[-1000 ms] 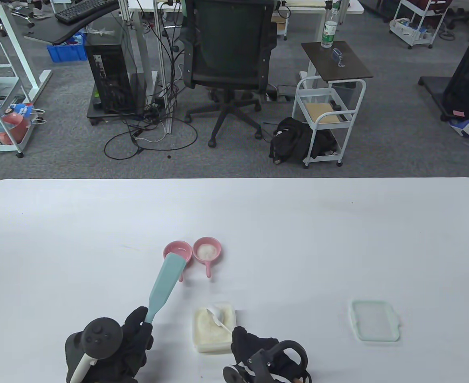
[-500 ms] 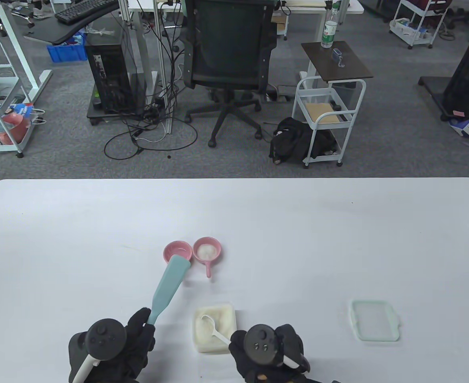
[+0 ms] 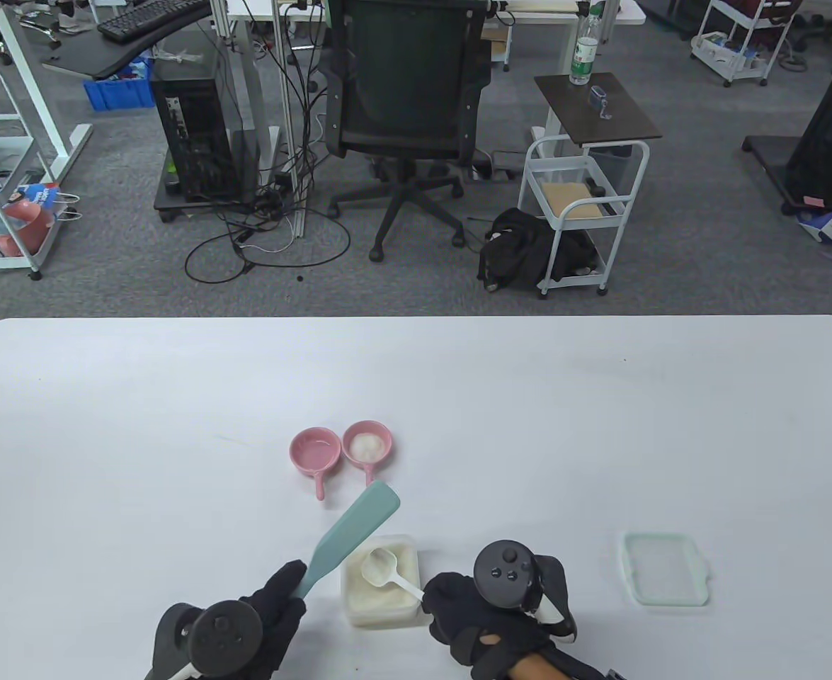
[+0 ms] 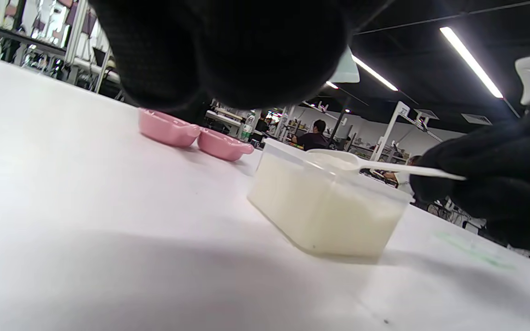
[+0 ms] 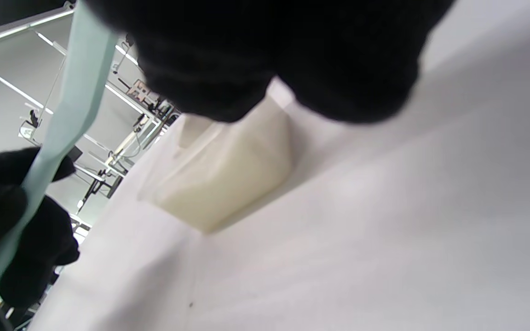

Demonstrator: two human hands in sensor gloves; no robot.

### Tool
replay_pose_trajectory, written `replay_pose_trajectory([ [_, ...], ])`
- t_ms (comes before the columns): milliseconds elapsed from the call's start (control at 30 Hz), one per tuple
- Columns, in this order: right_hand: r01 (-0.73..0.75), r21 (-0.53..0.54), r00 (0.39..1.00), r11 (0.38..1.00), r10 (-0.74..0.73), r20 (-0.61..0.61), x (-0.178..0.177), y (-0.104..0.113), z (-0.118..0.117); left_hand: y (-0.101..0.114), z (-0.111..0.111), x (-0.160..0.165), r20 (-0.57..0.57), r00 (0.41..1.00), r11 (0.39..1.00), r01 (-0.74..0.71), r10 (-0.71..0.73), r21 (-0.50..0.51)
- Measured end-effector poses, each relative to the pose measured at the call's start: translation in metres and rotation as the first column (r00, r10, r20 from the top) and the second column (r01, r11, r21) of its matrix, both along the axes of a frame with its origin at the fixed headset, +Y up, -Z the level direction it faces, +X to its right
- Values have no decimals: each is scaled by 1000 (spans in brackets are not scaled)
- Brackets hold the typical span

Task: Scoop white sugar with coffee spoon and level it off using dessert spatula

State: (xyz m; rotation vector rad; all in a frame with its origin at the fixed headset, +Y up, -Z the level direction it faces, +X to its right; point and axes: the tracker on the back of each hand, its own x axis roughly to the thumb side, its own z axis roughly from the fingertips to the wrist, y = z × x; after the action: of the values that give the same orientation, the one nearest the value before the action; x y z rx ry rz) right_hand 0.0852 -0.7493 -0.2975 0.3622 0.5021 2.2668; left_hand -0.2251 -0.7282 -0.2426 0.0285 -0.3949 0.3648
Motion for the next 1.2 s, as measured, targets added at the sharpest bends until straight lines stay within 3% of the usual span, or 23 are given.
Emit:
replay_pose_trajectory([
  [233,81,-15,996,997,-80,36,9,-1,-3,-7,3,12,103,990,994,100,-96,-38],
  [400,93,-33,995,995,-92,27,10,-4,0,-14,0,15,148,986,987,96,-77,-126],
  [500,104,-26,994,994,-104,27,11,-3,1,-16,1,19,170,979,984,130,-108,-125],
  [767,96,-11,995,995,-96,28,11,-3,2,-20,3,30,163,967,973,212,-195,-93],
  [1200,86,-13,996,996,-86,5,9,0,8,-23,-4,27,118,962,958,260,-246,-122],
])
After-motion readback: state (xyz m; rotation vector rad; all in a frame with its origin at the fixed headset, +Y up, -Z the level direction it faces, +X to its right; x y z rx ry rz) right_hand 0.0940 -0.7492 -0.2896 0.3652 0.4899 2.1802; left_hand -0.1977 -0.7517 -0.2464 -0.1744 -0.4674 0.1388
